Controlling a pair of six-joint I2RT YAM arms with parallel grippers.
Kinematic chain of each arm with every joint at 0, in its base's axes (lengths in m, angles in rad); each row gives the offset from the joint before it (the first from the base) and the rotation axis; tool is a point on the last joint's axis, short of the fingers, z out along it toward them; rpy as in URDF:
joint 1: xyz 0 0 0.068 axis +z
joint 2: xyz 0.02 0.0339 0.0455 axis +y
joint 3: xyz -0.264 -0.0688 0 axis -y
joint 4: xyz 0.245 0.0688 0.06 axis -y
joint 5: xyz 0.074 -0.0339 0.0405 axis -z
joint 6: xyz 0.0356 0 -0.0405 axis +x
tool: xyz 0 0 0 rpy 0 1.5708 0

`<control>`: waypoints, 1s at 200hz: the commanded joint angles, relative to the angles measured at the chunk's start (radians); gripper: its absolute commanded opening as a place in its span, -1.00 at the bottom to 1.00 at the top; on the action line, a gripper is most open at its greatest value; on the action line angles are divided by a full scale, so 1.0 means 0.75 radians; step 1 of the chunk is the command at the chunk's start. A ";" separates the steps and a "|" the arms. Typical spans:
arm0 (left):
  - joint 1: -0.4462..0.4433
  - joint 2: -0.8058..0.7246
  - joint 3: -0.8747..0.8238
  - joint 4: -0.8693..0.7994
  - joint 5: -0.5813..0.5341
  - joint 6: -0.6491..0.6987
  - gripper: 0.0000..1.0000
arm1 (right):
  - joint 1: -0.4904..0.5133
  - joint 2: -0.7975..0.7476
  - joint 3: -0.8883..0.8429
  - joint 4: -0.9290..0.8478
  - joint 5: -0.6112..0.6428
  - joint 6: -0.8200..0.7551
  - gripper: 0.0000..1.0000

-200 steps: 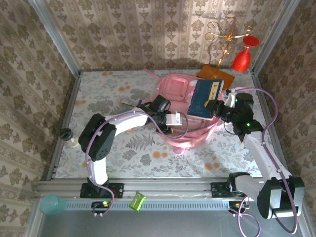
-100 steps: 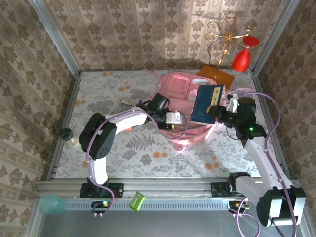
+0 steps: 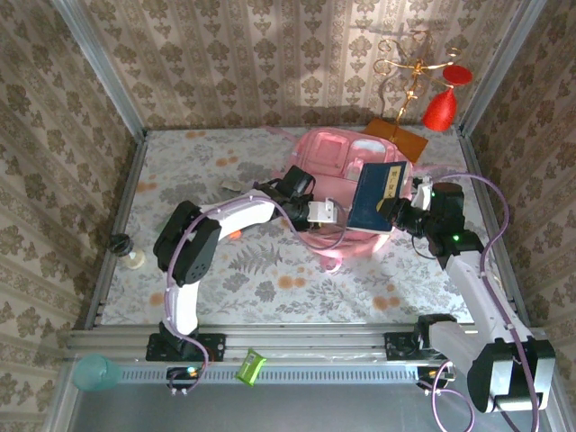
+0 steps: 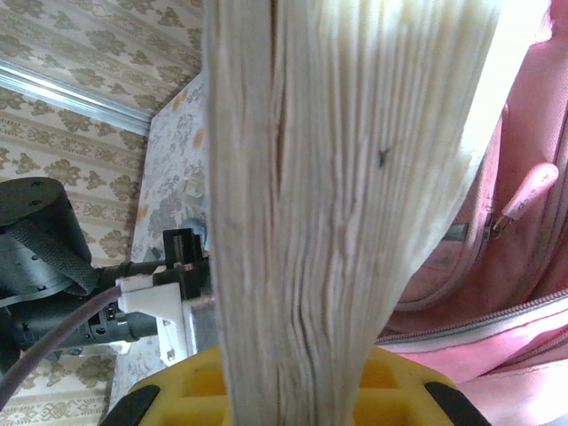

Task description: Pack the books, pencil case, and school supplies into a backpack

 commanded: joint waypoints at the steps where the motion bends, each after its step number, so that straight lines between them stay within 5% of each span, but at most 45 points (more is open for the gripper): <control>1: -0.008 -0.003 0.005 0.062 -0.041 -0.004 -1.00 | -0.013 -0.048 -0.016 0.005 -0.012 -0.028 -1.00; 93: -0.002 -0.506 -0.480 0.339 0.096 -0.472 -1.00 | -0.017 -0.068 -0.079 -0.098 -0.016 -0.062 -1.00; 131: -0.013 -0.643 -0.679 0.488 -0.092 -0.475 -1.00 | -0.017 -0.001 -0.046 -0.084 -0.063 -0.080 -1.00; 142: 0.023 -0.592 -0.608 0.433 -0.100 -0.421 -0.52 | -0.015 0.001 -0.042 -0.078 -0.059 -0.083 -1.00; 154: 0.047 -0.511 -0.500 0.345 -0.096 -0.298 -0.27 | -0.016 0.000 -0.044 -0.070 -0.060 -0.080 -1.00; 200: 0.076 -0.212 -0.162 0.103 -0.106 0.052 -0.01 | -0.017 -0.018 -0.058 -0.081 -0.051 -0.091 -1.00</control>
